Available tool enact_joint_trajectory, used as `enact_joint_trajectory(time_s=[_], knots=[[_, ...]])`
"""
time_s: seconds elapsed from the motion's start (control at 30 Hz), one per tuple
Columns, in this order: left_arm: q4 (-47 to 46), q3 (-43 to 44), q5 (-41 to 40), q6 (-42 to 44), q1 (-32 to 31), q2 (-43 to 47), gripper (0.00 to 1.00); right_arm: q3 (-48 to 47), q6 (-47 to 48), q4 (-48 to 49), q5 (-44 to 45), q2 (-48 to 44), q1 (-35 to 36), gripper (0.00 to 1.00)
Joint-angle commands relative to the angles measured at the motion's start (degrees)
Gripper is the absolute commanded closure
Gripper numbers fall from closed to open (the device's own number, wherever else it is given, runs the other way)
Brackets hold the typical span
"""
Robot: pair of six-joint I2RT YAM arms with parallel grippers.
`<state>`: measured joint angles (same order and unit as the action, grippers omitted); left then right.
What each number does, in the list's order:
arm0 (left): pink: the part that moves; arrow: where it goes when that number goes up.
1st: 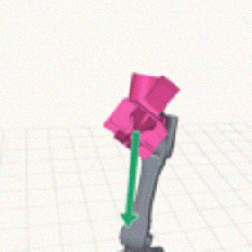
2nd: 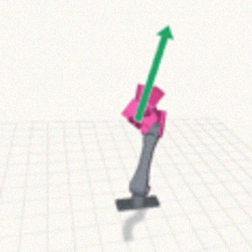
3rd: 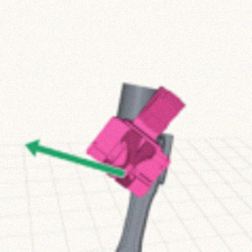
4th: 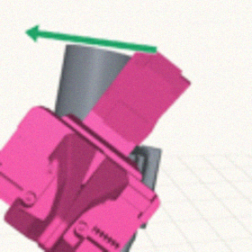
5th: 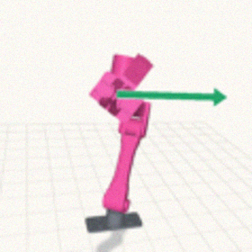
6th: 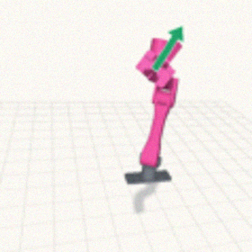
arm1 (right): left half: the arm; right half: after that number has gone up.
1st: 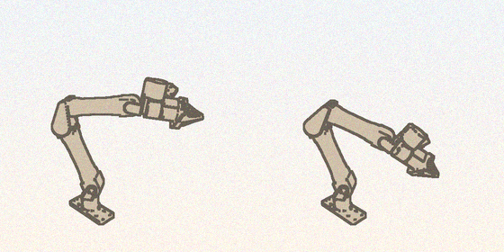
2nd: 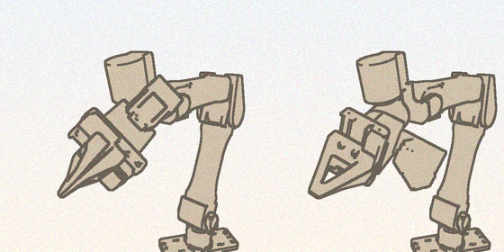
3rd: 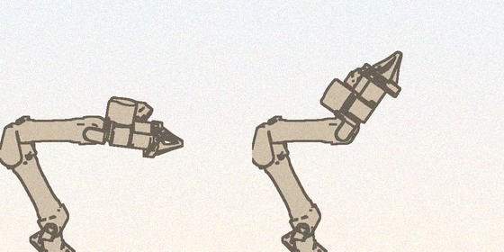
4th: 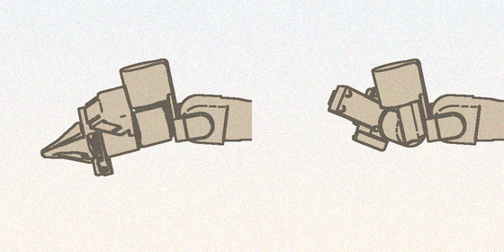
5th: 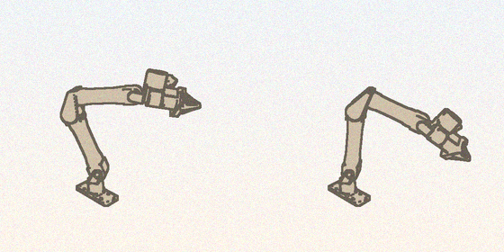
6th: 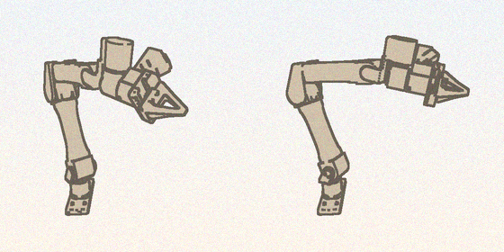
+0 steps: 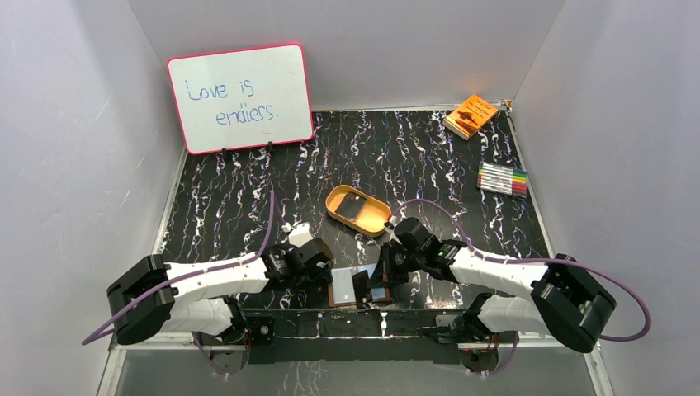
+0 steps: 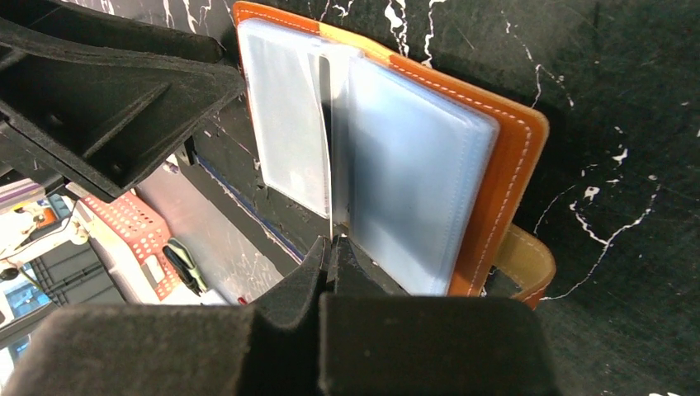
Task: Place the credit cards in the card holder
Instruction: Insert the credit card into the card holder.
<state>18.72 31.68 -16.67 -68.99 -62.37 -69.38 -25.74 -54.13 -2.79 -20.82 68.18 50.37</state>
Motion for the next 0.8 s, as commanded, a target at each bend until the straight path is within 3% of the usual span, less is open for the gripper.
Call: enact_joint_trajectory(time_s=[0.0, 0.77], knots=[[1.5, -0.7, 0.7, 0.3, 0.0, -2.2, 0.50, 0.8, -0.5, 2.3, 0.4, 0.9, -0.2, 1.00], [0.8, -2.2, 1.3, 1.5, 0.0, -4.8, 0.74, -0.3, -1.4, 7.8, 3.5, 4.7, -0.6, 1.00]])
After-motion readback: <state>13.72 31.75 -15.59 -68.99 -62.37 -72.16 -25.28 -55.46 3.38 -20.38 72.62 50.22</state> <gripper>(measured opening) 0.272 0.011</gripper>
